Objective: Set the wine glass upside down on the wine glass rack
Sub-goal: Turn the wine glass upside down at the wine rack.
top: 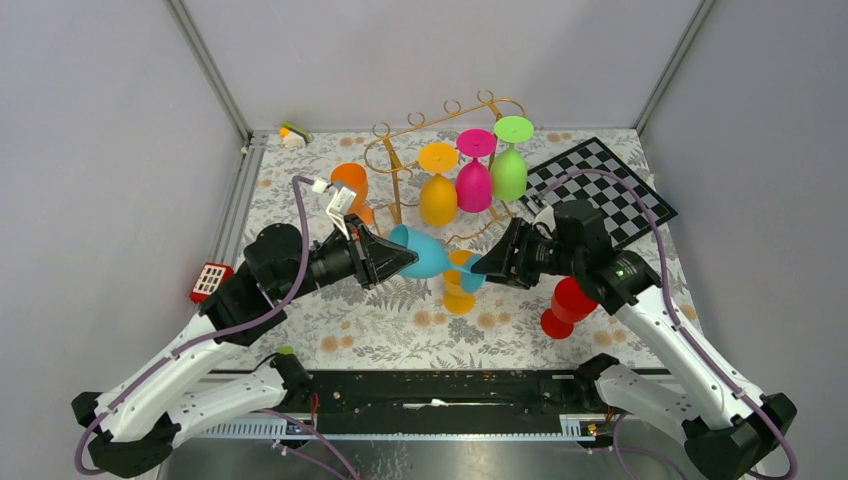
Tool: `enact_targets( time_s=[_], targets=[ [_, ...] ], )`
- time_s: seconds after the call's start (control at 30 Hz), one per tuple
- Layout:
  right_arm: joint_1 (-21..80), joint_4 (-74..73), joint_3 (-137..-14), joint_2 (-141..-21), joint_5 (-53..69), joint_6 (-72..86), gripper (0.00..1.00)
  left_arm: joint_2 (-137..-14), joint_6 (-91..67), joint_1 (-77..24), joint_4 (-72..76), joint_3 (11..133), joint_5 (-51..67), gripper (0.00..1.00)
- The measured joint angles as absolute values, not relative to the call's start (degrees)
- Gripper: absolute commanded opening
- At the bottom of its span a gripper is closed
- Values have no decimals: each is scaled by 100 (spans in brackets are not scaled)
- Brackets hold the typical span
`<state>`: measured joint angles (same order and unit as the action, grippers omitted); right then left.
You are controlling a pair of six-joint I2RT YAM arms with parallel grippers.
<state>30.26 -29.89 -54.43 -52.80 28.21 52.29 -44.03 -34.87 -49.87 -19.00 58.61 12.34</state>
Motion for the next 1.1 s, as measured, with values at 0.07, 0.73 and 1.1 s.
enact_targets(
  time_s=[0.07, 0.73, 1.1],
  targets=[
    [3105, -2963, -5446, -5378, 2829, 5258, 44, -4403, -3507, -4995, -1844, 5852, 1243, 0],
    [3398, -3251, -5535, -5566, 2731, 4947, 0, -4469, -3503, -5068, -1625, 5789, 1330, 67],
    [3398, -3896, -6003, -5339, 2322, 4335, 0, -4005, -3288, -5063, -1726, 5725, 1212, 99]
  ],
)
